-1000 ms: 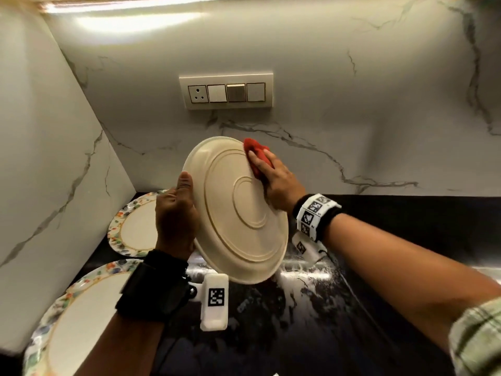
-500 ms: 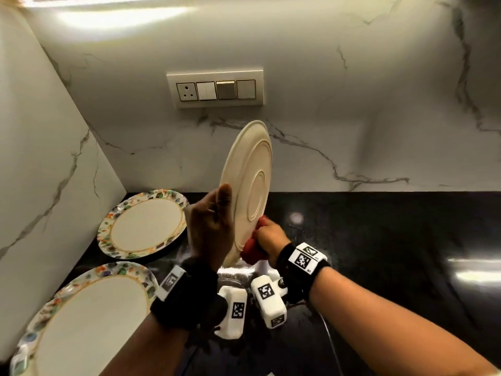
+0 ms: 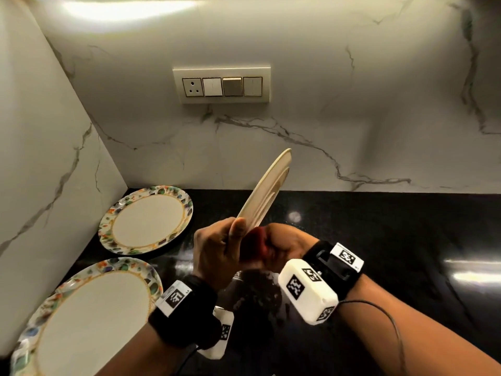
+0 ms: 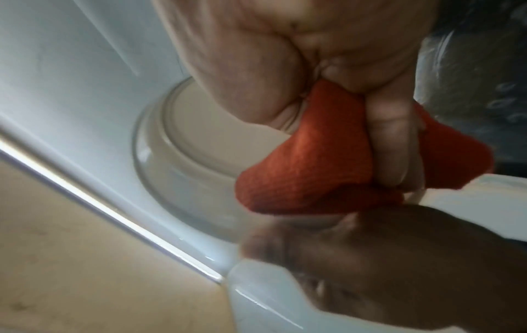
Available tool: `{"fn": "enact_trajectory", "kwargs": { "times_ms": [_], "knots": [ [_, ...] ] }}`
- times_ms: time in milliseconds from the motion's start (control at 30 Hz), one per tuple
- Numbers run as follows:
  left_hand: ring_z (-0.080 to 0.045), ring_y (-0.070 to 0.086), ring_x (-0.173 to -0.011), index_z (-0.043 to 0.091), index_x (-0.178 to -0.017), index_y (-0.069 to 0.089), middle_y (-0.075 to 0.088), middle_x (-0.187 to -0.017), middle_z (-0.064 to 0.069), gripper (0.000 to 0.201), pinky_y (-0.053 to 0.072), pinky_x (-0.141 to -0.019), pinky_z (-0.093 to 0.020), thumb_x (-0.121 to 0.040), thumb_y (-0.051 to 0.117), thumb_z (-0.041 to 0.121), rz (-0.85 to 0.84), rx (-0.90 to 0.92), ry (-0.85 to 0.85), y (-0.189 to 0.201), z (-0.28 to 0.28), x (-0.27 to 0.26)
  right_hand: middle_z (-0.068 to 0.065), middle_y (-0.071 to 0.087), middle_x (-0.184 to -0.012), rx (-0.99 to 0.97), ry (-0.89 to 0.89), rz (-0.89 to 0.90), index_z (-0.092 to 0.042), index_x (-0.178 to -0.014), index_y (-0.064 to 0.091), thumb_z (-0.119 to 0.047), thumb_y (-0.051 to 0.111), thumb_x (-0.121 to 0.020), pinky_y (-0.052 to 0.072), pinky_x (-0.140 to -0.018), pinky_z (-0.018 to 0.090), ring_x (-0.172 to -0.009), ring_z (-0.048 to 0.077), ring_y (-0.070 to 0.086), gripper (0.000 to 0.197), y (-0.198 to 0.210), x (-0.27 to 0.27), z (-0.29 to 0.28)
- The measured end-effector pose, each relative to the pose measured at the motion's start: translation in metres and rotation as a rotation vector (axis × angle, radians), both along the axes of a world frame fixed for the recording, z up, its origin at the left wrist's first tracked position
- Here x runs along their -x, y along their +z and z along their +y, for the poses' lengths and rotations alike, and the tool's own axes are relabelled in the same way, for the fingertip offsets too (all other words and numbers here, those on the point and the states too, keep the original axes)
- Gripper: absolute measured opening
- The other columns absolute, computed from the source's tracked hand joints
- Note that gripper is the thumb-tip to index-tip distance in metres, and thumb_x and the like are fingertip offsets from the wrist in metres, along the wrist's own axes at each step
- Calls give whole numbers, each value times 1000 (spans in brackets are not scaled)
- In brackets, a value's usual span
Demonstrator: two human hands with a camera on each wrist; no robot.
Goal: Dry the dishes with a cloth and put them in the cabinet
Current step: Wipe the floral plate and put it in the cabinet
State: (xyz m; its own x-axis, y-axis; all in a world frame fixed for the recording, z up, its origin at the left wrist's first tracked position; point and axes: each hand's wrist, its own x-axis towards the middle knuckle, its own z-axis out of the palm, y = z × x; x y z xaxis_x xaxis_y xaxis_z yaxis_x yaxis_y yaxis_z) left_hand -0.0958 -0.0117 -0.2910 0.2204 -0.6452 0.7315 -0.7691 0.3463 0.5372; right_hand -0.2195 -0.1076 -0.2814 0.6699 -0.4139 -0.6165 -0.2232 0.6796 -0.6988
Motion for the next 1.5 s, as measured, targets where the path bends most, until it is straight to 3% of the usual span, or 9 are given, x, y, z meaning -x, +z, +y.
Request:
{"fn": "enact_trajectory", "kwargs": {
  "times_ms": [67,200,367,633,800,1033,1267,1367,1500],
  "knots": [
    [3,42,-44,18,-59,50,38,-50,15,54,34,-43,-17,-99,30,49,51,12,20,-6,1,-7,24,63,-106,-31,-35,-62,12,-113,58,1,46,-89,45,-102,48,-101,34,64,29,13,7,4],
    [0,41,-44,18,-57,45,35,-45,11,55,24,-44,-11,-98,30,52,194,27,143,0,4,-23,24,69,-91,34,-226,-225,6,-95,71,-2,47,-77,59,-65,34,-73,29,71,30,32,39,-12],
    [-1,42,-43,9,-60,54,44,-48,6,64,29,-43,-13,-97,29,55,197,37,150,2,3,-29,18,67,-110,372,-292,172,-11,-123,63,19,39,-75,53,-85,44,-93,31,65,62,-14,66,-34],
    [-11,40,-50,12,-54,46,38,-46,-5,61,27,-44,-15,-96,31,53,223,89,55,48,9,-33,11,57,-124,658,-463,310,-14,-141,41,-21,67,-89,39,-64,26,-95,10,58,59,-12,63,-41],
    [-4,33,-42,21,-49,33,31,-41,2,52,20,-42,-12,-97,39,39,393,139,32,107,15,-30,-1,65,-118,772,-607,62,-27,-143,38,-64,78,-59,47,-77,34,-95,11,62,100,45,68,-15],
    [18,58,-66,53,-63,66,63,-61,32,15,38,-59,3,-77,68,48,669,360,-70,204,22,-9,8,68,-115,946,-890,-244,-37,-128,51,-39,86,-56,53,-81,48,-102,33,67,80,163,109,31],
    [4,63,-81,27,-111,55,68,-93,14,33,48,-70,-13,-84,64,45,571,369,-231,333,-30,-14,4,75,-90,1330,-1033,-285,-23,-105,66,-27,66,-84,59,-65,38,-77,20,72,22,312,132,29],
    [-23,66,-82,14,-102,61,69,-91,-4,41,54,-70,-34,-83,64,50,456,201,-214,387,-87,-24,9,65,-62,1402,-1107,-154,-11,-83,64,-24,65,-89,46,-39,22,-45,15,60,14,370,141,-33],
    [-28,65,-67,-1,-84,62,66,-78,-13,45,56,-55,-33,-84,65,45,290,74,-110,438,-142,-28,13,65,-70,1356,-1105,58,-3,-85,64,-35,67,-79,45,-48,21,-45,19,58,32,427,142,-120]
  ]
}}
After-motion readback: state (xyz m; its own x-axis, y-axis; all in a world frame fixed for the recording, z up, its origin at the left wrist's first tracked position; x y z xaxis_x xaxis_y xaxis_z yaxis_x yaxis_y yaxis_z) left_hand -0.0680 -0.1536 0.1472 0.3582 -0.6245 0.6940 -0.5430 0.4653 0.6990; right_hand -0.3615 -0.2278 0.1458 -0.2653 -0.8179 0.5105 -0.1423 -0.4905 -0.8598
